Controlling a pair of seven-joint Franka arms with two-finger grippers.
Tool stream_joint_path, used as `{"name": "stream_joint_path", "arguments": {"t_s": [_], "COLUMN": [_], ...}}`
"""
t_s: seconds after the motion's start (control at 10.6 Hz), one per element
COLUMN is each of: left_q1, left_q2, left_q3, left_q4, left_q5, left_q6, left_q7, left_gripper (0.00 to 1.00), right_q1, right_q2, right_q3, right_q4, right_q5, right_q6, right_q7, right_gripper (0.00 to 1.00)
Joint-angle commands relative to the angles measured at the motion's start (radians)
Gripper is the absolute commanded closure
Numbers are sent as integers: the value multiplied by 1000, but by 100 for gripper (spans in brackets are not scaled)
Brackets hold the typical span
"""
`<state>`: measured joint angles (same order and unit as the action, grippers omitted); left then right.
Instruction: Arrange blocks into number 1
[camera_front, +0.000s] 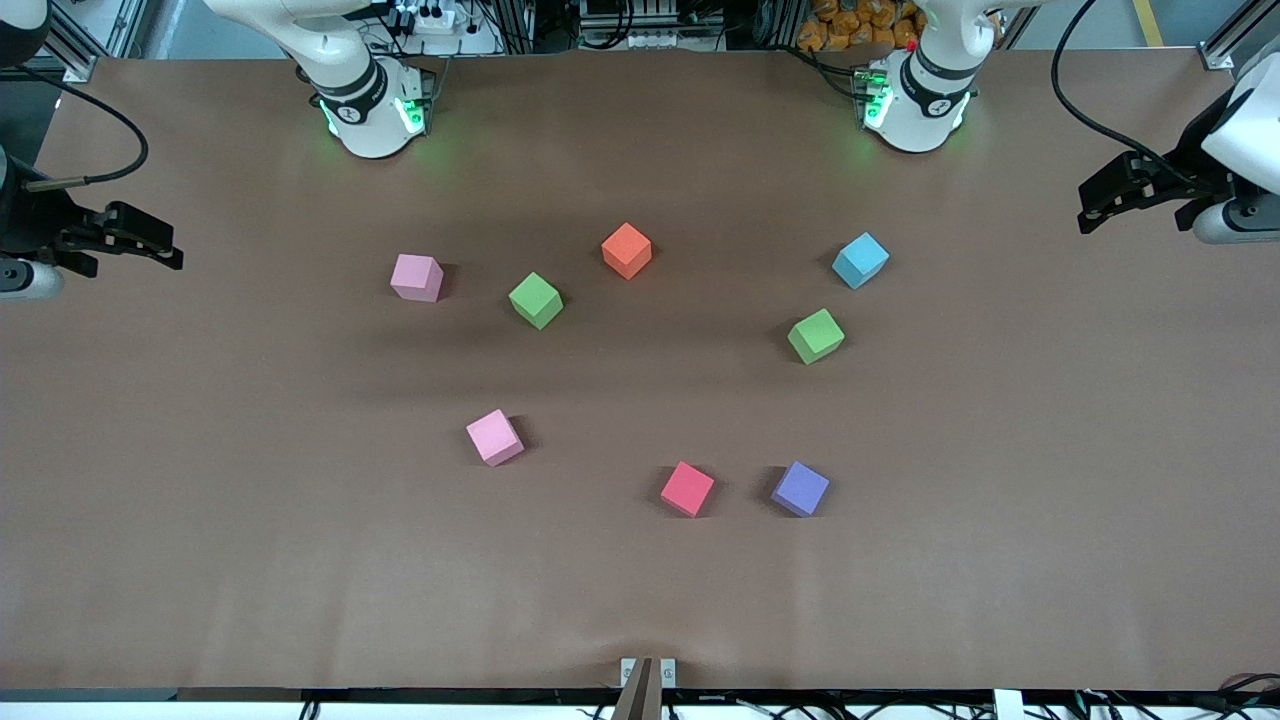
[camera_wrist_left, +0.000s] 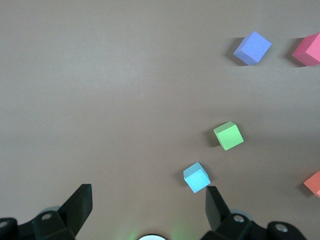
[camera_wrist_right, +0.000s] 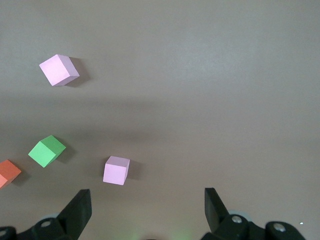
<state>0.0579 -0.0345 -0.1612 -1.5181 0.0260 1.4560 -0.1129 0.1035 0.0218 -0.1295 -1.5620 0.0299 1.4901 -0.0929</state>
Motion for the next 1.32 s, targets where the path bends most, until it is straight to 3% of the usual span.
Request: {"name": "stream_joint_path", "arguments": {"t_s": [0.0, 0.38, 0.47, 0.66, 0.94, 1.23], "left_q1": [10, 5, 2, -10, -91, -244], "left_q2": [-18, 14, 33, 89, 197, 362], "left_q3": [2, -14, -65, -96, -126, -132], "left_q4": [3, 1, 1, 4, 4, -1], "left_q5": [2, -15, -5, -61, -119, -80], "left_q6": [-13, 22, 64, 191, 300, 536], "left_q7": [15, 27, 36, 41, 41, 30], "left_gripper": [0, 0, 0, 0, 0, 0], "right_q1": [-2, 1, 7, 39, 119, 156], "right_q2": [-5, -2, 3, 27, 91, 95], "right_q3": [1, 1, 1, 2, 2, 4], "right_q4": [-4, -4, -4, -3, -7, -68], "right_q5": [-4, -4, -4, -4, 1, 44], "right_q6": [1, 1, 1, 9, 50, 107], "right_q7": [-18, -16, -18, -16, -2, 5], "right_gripper": [0, 0, 0, 0, 0, 0]}}
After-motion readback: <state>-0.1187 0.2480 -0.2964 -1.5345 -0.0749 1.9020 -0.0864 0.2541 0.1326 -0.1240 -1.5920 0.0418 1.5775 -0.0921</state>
